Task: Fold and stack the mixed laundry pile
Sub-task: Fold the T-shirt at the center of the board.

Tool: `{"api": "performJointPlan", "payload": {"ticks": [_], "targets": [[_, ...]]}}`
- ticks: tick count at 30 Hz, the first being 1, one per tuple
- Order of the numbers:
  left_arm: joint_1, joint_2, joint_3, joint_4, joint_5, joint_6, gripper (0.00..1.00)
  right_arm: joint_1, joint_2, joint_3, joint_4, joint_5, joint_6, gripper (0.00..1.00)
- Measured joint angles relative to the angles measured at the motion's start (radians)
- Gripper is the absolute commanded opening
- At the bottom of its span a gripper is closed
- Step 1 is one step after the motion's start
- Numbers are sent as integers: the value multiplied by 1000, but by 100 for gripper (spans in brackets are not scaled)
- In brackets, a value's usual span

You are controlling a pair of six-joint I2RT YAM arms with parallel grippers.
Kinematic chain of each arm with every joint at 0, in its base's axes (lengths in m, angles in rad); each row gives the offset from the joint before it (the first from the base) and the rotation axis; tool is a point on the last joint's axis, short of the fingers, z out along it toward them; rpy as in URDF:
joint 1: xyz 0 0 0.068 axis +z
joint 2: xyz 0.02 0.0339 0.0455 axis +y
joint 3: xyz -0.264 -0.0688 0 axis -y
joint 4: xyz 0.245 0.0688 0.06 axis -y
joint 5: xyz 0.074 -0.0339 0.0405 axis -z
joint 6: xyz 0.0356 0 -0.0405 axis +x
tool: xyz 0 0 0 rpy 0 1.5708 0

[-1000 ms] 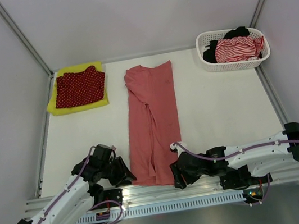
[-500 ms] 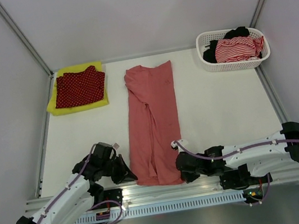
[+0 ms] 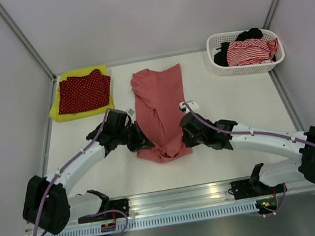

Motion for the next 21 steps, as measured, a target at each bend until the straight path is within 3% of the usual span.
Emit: {"api": "performJointPlan", "payload": {"ticks": [10, 21], "targets": [[138, 335, 353, 67, -76, 67, 2, -286, 254, 235, 81, -45, -181, 0], [187, 589, 566, 60, -117, 86, 2, -433, 532, 387, 116, -164, -251, 0]]}}
